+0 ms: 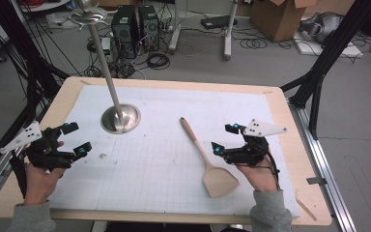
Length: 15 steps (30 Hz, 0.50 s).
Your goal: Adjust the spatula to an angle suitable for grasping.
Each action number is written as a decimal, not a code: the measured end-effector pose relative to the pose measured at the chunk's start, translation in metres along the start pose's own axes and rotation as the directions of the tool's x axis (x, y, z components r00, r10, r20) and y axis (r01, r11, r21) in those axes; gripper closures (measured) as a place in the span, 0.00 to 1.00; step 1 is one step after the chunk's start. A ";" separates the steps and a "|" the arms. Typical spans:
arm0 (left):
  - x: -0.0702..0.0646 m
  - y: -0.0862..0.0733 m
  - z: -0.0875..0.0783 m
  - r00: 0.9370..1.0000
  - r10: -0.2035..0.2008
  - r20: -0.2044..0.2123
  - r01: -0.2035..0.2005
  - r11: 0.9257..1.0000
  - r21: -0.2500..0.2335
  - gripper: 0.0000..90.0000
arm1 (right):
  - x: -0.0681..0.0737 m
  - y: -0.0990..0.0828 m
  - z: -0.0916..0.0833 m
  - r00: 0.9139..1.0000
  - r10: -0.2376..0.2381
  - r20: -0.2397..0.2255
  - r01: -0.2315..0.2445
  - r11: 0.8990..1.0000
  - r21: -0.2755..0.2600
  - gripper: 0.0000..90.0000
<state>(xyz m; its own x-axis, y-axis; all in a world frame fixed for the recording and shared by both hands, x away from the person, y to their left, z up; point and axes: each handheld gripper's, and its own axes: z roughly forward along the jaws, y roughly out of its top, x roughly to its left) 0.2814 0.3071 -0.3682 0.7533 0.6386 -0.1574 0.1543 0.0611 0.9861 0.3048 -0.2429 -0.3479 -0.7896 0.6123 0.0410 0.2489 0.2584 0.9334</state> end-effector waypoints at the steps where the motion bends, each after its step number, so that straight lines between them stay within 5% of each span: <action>1: 0.000 0.000 0.000 1.000 0.000 0.000 0.000 1.000 0.000 0.02 | -0.001 0.000 0.001 1.000 0.006 0.004 -0.006 1.000 0.006 0.27; 15: 0.002 -0.003 0.002 1.000 0.018 -0.026 -0.017 0.999 0.028 0.02 | -0.003 -0.006 0.018 0.999 0.000 0.038 -0.003 0.997 0.073 0.66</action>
<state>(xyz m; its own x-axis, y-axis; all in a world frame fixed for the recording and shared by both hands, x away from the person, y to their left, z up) 0.2835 0.3066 -0.3715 0.7390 0.6594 -0.1384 0.1595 0.0284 0.9868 0.3162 -0.2324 -0.3597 -0.7679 0.6399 0.0275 0.2911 0.3104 0.9049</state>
